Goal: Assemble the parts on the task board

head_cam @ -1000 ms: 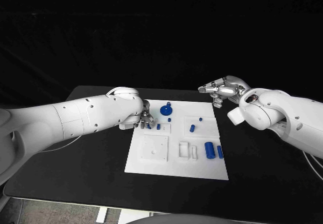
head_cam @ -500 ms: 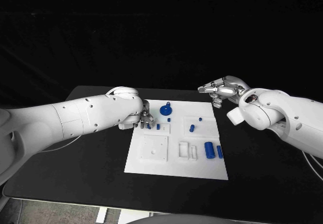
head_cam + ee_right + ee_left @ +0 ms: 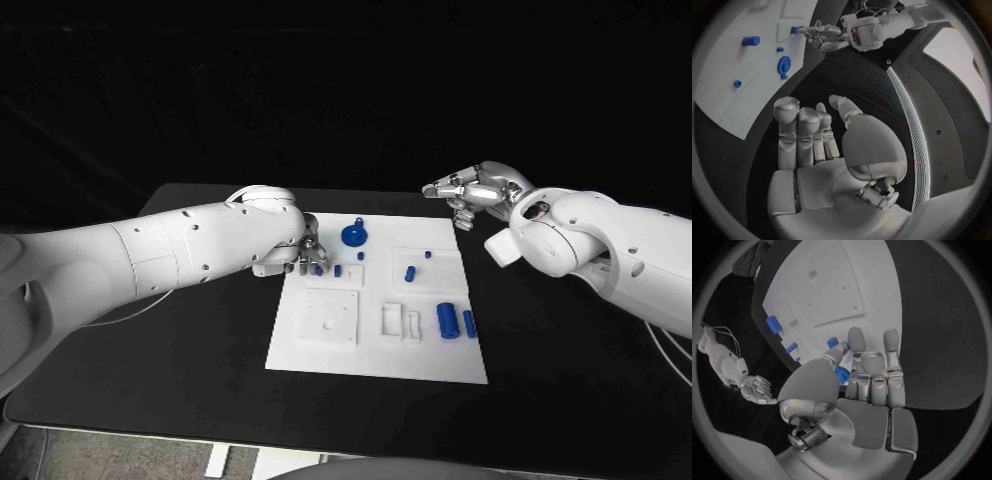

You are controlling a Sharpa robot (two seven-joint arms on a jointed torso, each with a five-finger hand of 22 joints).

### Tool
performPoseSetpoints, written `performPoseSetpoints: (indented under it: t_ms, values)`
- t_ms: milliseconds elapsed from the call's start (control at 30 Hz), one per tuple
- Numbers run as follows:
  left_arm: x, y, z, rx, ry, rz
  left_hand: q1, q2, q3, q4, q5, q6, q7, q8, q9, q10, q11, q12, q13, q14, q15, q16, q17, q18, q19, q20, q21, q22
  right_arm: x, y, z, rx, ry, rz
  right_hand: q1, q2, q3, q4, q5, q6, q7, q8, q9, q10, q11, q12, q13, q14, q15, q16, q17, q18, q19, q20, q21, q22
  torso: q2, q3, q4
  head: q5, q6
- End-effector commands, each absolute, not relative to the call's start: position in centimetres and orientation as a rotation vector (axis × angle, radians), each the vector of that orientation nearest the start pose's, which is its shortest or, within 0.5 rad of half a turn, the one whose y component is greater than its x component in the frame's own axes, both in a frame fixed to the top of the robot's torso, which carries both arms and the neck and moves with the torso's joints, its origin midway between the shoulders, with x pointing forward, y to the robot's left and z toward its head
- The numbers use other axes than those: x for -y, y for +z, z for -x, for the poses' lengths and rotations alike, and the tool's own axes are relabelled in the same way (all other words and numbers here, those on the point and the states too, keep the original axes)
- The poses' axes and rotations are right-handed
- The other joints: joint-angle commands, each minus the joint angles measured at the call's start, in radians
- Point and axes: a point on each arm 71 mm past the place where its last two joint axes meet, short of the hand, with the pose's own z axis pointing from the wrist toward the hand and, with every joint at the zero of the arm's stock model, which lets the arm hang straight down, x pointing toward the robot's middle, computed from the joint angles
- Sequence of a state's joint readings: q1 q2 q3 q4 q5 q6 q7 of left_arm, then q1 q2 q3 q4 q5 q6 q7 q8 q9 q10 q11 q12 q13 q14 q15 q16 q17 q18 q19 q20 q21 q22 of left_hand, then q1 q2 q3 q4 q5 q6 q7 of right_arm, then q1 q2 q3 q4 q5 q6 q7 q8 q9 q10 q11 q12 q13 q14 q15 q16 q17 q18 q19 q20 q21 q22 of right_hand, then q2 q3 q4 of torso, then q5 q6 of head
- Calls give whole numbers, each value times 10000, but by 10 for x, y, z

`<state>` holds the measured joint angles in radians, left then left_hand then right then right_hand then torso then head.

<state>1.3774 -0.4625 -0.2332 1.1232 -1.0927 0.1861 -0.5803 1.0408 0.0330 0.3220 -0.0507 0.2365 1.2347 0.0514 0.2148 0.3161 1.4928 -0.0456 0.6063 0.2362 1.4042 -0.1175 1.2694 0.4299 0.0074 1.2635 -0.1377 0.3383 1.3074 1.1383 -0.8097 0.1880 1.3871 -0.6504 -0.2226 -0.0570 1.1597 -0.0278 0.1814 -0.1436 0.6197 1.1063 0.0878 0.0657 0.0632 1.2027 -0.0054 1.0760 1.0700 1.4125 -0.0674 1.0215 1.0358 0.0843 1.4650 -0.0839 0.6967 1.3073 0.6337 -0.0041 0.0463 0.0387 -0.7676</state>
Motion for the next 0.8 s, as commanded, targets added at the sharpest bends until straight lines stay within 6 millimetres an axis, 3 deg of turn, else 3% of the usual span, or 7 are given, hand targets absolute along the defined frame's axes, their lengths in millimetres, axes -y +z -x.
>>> performPoseSetpoints:
  t_ms: [33, 467, 500, 567, 700, 733, 800]
  values:
    - [-149, -224, -545, -23497, -1043, 22, -55, -209, -185, 123, -190, 1062, -840, 36, 14, 236, -341, -39, -20, 66, -169, -47, -20, -74, 58, -5, -50, 173, 233, -157, -526, -17052, 11002, -7218, -87, 23, 67, -19, 25, 96, 4, -42, -11, -10, -67, 13, 5, -18, -76, -53, 7, 115, 152, -92, -16, 777, 0, -3, 11, -16, -9]
    - [-152, -224, -546, -23413, -930, 84, 221, -439, -480, 570, -446, 1081, -849, 33, -18, 236, -344, -35, -66, 62, -172, -41, -37, -73, 97, 2, -136, 184, 233, -157, -527, -17047, 10993, -7226, -87, 23, 67, -19, 25, 96, 4, -42, -11, -10, -67, 13, 5, -18, -76, -53, 7, 115, 152, -92, -16, 777, -8, -9, 11, -6, -11]
    - [-153, -224, -547, -23387, -924, 98, 193, -447, -503, 594, -536, 1082, -849, 35, -17, 236, -343, -39, -69, 60, -172, -44, -38, -74, 98, 2, -137, 184, 233, -157, -527, -17046, 10993, -7226, -87, 23, 67, -19, 25, 96, 4, -42, -11, -10, -67, 13, 5, -18, -76, -53, 7, 115, 152, -92, -16, 777, -8, -10, 11, -6, 1]
    - [-153, -223, -547, -23326, -901, 115, 92, -465, -595, 715, -1084, 1103, -853, 49, -11, 237, -346, -35, -72, 59, -173, -47, -41, -70, 105, 4, -138, 184, 233, -157, -527, -17043, 10995, -7227, -87, 23, 67, -19, 25, 96, 4, -42, -11, -10, -67, 13, 5, -18, -76, -53, 7, 115, 152, -92, -16, 777, -3, -14, 9, -1, 16]
    - [-156, -223, -548, -23167, -828, 192, -18, -567, -725, 968, -1476, 1127, -851, 70, 1, 237, -343, -24, -79, 64, -179, -45, -41, -74, 118, 0, -144, 183, 233, -157, -527, -17033, 10992, -7234, -87, 23, 67, -19, 25, 96, 4, -42, -11, -10, -67, 13, 5, -18, -76, -53, 7, 115, 152, -92, -16, 777, -1, -15, 1, -11, 19]
    - [-157, -222, -549, -23124, -814, 219, -65, -643, -754, 1080, -1725, 1139, -852, 77, 5, 236, -344, -24, -83, 62, -179, -48, -43, -74, 122, -1, -146, 183, 234, -157, -527, -17031, 10988, -7237, -87, 23, 67, -19, 25, 96, 4, -42, -11, -10, -67, 13, 5, -18, -76, -53, 7, 115, 152, -92, -16, 777, -1, -18, 1, -17, 23]
    - [-159, -222, -549, -23008, -808, 313, -99, -962, -672, 1478, -1795, 1138, -844, 91, 20, 237, -341, -48, -116, 58, -185, -75, -58, -74, 131, -12, -154, 182, 234, -157, -527, -17026, 10976, -7247, -87, 23, 67, -19, 25, 96, 4, -42, -11, -10, -67, 13, 5, -18, -76, -53, 7, 115, 152, -92, -16, 777, 1, -18, -2, -20, 38]
